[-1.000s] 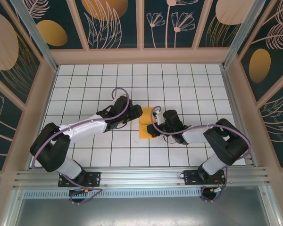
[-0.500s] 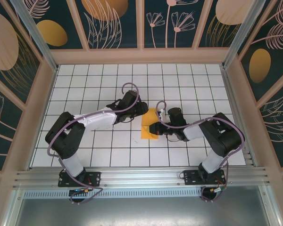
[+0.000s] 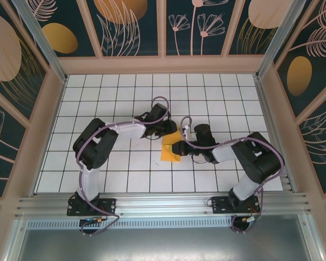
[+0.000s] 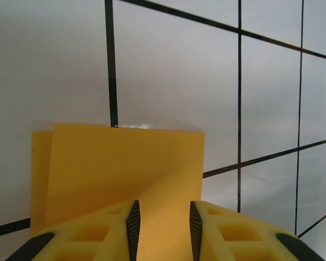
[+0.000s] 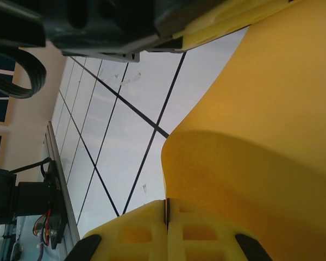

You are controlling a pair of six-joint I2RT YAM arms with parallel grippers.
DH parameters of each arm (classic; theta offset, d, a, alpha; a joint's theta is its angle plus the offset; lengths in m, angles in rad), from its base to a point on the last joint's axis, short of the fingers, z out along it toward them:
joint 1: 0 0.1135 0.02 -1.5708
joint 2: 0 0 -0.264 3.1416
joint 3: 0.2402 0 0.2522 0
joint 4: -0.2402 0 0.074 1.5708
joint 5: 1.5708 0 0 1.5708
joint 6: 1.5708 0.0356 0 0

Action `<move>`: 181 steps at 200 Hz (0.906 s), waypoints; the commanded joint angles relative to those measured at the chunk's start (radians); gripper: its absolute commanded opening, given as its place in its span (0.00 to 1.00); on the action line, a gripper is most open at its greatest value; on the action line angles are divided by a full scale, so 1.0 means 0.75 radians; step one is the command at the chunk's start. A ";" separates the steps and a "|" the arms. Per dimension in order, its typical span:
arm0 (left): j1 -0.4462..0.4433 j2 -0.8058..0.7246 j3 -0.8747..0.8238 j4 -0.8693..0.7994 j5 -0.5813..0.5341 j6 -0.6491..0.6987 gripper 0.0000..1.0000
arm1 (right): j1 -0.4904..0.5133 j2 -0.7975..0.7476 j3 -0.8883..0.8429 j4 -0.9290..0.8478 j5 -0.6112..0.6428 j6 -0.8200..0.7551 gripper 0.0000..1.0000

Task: Fold a paper plane with a square sheet of paper (pick it up from the middle)
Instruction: Fold the triangle a second time at the center of the table.

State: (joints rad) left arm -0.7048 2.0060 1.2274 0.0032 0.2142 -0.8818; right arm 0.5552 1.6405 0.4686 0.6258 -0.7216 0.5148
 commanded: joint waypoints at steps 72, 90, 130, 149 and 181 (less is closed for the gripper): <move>0.005 0.045 -0.035 -0.086 -0.021 0.134 0.34 | -0.003 -0.092 -0.002 -0.167 0.175 -0.074 0.05; 0.006 0.050 -0.033 -0.102 -0.027 0.154 0.34 | -0.002 -0.098 0.008 -0.215 0.194 -0.107 0.06; 0.006 0.067 0.011 -0.162 -0.038 0.203 0.34 | -0.004 -0.086 0.064 -0.320 0.218 -0.171 0.06; 0.005 0.072 0.022 -0.187 -0.051 0.223 0.34 | -0.003 -0.089 0.086 -0.364 0.229 -0.190 0.06; 0.005 0.084 0.030 -0.208 -0.058 0.235 0.34 | -0.044 -0.111 0.098 -0.375 0.191 -0.194 0.05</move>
State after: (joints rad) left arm -0.7055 2.0285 1.2362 -0.0734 0.2016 -0.7403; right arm 0.5465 1.5883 0.5152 0.3801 -0.5694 0.3977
